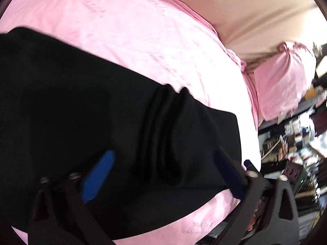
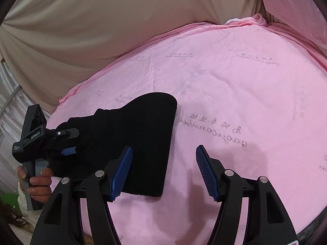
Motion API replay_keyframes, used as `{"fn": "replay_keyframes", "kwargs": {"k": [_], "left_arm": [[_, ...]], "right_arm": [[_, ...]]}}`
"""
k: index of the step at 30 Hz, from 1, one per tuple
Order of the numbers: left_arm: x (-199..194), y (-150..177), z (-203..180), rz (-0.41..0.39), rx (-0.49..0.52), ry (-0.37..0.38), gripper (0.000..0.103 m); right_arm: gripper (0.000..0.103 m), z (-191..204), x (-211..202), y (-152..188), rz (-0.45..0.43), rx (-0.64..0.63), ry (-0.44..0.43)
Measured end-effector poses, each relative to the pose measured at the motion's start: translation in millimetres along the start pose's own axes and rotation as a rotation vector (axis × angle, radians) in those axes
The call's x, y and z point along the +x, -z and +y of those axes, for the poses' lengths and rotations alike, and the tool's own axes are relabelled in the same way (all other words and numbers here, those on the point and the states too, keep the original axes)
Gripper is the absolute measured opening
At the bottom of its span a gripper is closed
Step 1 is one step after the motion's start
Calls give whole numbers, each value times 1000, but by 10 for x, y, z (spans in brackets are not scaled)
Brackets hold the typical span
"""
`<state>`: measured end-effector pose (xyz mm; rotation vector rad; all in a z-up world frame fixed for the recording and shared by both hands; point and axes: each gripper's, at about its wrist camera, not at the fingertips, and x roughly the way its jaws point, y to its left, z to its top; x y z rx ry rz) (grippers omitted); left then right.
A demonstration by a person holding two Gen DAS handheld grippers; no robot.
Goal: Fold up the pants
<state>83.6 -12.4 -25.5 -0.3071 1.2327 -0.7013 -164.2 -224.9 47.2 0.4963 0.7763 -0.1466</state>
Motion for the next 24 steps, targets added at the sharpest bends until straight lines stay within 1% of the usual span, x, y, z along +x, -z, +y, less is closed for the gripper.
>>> {"fn": "replay_keyframes", "kwargs": {"k": [1, 2, 3, 5, 7, 8, 9, 10, 11, 13, 14, 15, 16, 17, 18, 20, 22, 24], "left_arm": [[43, 15, -54, 21, 21, 1, 38], [93, 27, -88, 47, 38, -8, 28], [133, 46, -91, 64, 42, 1, 20], [116, 66, -75, 68, 34, 22, 18], [-39, 81, -36, 48, 19, 58, 17], [-143, 65, -19, 26, 16, 79, 17], [-327, 71, 6, -11, 20, 88, 17], [-505, 91, 46, -48, 27, 80, 17], [-674, 128, 121, -82, 27, 61, 17], [-859, 163, 264, -122, 20, -13, 17], [-907, 187, 363, -131, 13, -67, 17], [-906, 241, 484, -131, 6, -138, 17], [-882, 296, 564, -119, -4, -174, 17], [-831, 340, 641, -97, -16, -191, 18], [-765, 393, 692, -78, -24, -182, 18], [-746, 439, 674, -97, -20, -183, 19], [-773, 426, 615, -114, -3, -197, 22], [-820, 403, 561, -130, 15, -209, 24]], "right_arm": [[63, -12, 0, 0, -1, 2, 3], [63, -25, 5, -1, -2, 5, 6], [63, -32, 10, -10, -5, 9, 12], [63, -36, 18, -24, -6, 17, 10], [63, -15, 3, -33, -11, 18, 18], [63, 6, -12, -35, -11, 11, 16], [63, 29, -26, -35, -13, 5, 19], [63, 51, -42, -34, -17, -2, 24], [63, 73, -48, -35, -18, -9, 20], [63, 106, -10, -31, -8, -17, 15], [63, 123, 31, -29, 2, -20, 14], [63, 143, 96, -22, 18, -19, 12], [63, 176, 155, -16, 34, -14, 7], [63, 214, 197, -13, 47, -13, -4], [63, 288, 234, -4, 60, -25, -24], [63, 447, 276, 16, 71, -69, -42], [63, 565, 364, 51, 102, -106, -42], [63, 621, 465, 80, 131, -107, -47]]}}
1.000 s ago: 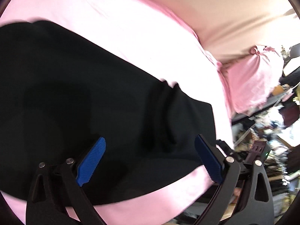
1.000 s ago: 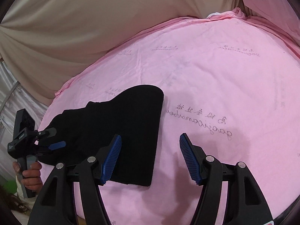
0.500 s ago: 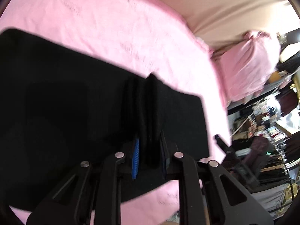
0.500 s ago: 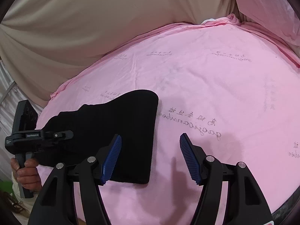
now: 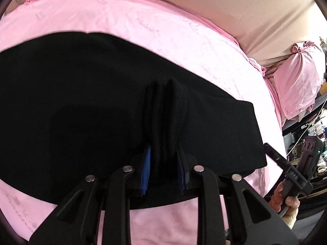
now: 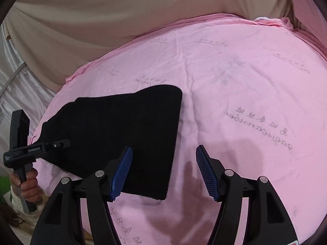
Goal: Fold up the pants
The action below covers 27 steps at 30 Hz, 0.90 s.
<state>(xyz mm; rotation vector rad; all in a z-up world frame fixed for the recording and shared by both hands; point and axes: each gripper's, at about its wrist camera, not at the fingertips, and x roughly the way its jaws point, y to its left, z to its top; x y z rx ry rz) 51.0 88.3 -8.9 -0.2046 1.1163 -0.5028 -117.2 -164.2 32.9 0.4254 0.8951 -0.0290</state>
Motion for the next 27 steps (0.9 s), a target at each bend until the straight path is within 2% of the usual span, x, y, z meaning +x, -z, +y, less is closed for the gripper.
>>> {"fn": "replay_keyframes", "kwargs": {"k": [4, 7, 9, 10, 11, 13, 17, 19, 21, 24, 27], "left_arm": [[-133, -32, 26, -40, 11, -4, 25], [-256, -41, 178, -68, -13, -10, 25], [-396, -58, 340, -110, -49, -45, 25], [-512, -69, 487, -140, -84, -68, 25], [-635, -76, 662, -168, -128, -83, 25], [-871, -71, 1032, -218, -232, -132, 32], [-1430, 96, 1890, -341, -491, -277, 49], [-1611, 216, 2218, -372, -593, -320, 57], [-1677, 306, 2467, -378, -676, -347, 59], [-1591, 341, 2698, -372, -750, -314, 65], [-1422, 286, 2806, -374, -795, -206, 65]], "right_arm": [[62, 107, 177, 22, 40, -4, -54], [65, 216, 251, 13, 52, -29, -24], [62, 248, 260, -8, 53, -44, -9], [56, 272, 248, -17, 45, -61, 5], [44, 306, 239, -19, 42, -81, 21], [35, 359, 221, -34, 39, -104, 42], [36, 403, 238, -55, 53, -121, 67], [39, 395, 246, -66, 61, -106, 67], [40, 400, 261, -74, 70, -105, 72], [42, 372, 247, -85, 84, -102, 80], [44, 369, 243, -87, 89, -98, 89]]}}
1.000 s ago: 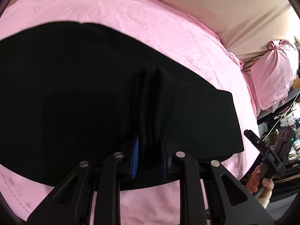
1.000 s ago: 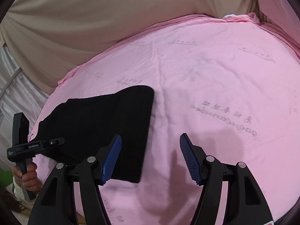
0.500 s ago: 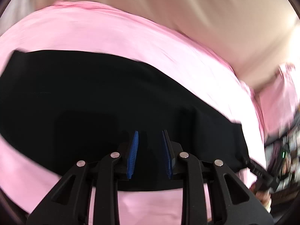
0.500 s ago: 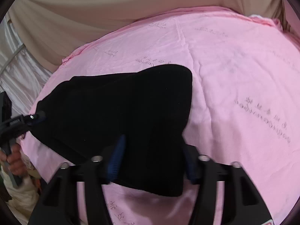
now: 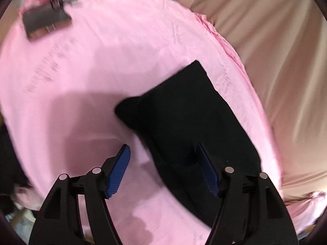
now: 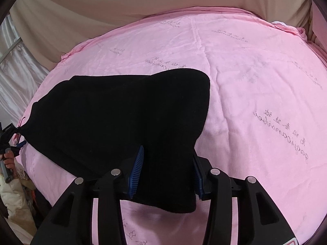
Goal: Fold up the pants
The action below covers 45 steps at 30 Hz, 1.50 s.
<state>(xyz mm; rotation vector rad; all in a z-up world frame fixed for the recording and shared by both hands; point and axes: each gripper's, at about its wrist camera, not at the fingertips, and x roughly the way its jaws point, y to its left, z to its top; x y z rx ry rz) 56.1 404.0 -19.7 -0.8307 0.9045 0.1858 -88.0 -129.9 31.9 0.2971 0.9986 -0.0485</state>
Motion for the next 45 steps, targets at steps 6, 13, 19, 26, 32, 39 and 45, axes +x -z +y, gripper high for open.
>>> {"fn": "replay_keyframes", "kwargs": {"k": [6, 13, 19, 26, 32, 39, 45], "left_arm": [[86, -280, 48, -12, -29, 29, 20], [-353, -133, -830, -185, 256, -24, 13], [-758, 704, -2183, -214, 636, 142, 13], [-386, 2279, -3203, 99, 1012, 292, 21], [243, 3095, -3275, 256, 1169, 69, 22], [-326, 2511, -3094, 160, 1007, 204, 94], [-305, 2586, -3118, 140, 1013, 219, 97]], "right_arm": [[47, -6, 9, 12, -1, 13, 4], [50, -15, 12, 16, -9, 18, -3], [57, -172, -108, 5, -55, 68, -35], [61, -563, -445, 15, -151, 127, -44], [61, -721, -629, 19, -194, 135, -66], [63, -320, -570, -195, -197, 46, -202], [64, -21, -428, -308, -158, 10, -238]]}}
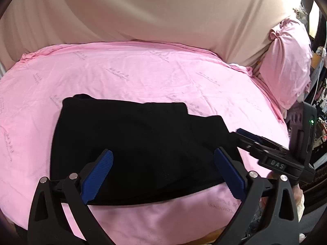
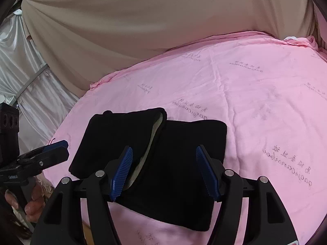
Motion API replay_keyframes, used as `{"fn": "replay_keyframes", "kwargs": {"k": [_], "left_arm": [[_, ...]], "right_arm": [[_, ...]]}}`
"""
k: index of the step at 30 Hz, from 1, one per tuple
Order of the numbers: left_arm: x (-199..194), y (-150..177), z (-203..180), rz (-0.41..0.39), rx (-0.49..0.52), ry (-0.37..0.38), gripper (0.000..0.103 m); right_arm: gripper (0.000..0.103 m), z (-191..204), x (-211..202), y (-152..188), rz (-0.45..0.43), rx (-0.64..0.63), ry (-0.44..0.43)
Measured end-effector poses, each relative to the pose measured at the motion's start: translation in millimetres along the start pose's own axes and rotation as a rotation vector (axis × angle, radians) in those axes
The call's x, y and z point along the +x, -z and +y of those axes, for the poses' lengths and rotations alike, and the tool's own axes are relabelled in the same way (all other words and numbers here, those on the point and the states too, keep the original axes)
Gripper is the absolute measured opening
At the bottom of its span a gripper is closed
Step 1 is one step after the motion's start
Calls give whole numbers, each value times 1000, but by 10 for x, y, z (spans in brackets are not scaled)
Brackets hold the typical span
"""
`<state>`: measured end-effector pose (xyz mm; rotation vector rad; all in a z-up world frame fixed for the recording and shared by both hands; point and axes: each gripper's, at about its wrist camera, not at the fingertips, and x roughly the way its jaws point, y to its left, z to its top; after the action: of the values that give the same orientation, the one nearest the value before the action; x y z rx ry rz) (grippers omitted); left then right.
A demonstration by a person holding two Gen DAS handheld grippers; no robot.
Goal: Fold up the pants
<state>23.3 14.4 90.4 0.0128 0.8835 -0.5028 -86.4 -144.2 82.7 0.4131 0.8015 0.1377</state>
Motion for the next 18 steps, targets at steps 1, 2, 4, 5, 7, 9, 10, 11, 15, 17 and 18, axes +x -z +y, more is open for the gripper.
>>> {"fn": "replay_keyframes", "kwargs": {"k": [1, 2, 4, 5, 7, 9, 10, 11, 15, 17, 18], "left_arm": [[13, 11, -20, -6, 27, -36, 97], [44, 18, -23, -7, 54, -95, 97], [154, 36, 23, 4, 79, -223, 97], [200, 55, 63, 18, 75, -249, 97], [239, 81, 159, 36, 53, -275, 97], [271, 90, 282, 42, 32, -310, 97], [265, 102, 333, 40, 28, -335, 97], [258, 111, 389, 32, 27, -374, 97], [246, 134, 587, 24, 13, -453, 97], [240, 148, 669, 30, 2, -467, 97], [243, 160, 711, 35, -4, -471, 97]], "right_arm": [[64, 33, 16, 20, 15, -5, -6], [64, 53, 39, 33, 30, -6, -9], [64, 111, 134, 72, 77, -11, -5], [64, 146, 178, 84, 93, -14, -1], [64, 216, 283, 115, 119, -15, -5], [64, 257, 351, 123, 133, -20, -16], [64, 288, 383, 117, 138, -25, -19], [64, 340, 423, 110, 146, -36, -22], [64, 464, 586, 91, 178, -75, 5], [64, 470, 664, 108, 197, -65, 3], [64, 466, 691, 118, 202, -60, 4]]}}
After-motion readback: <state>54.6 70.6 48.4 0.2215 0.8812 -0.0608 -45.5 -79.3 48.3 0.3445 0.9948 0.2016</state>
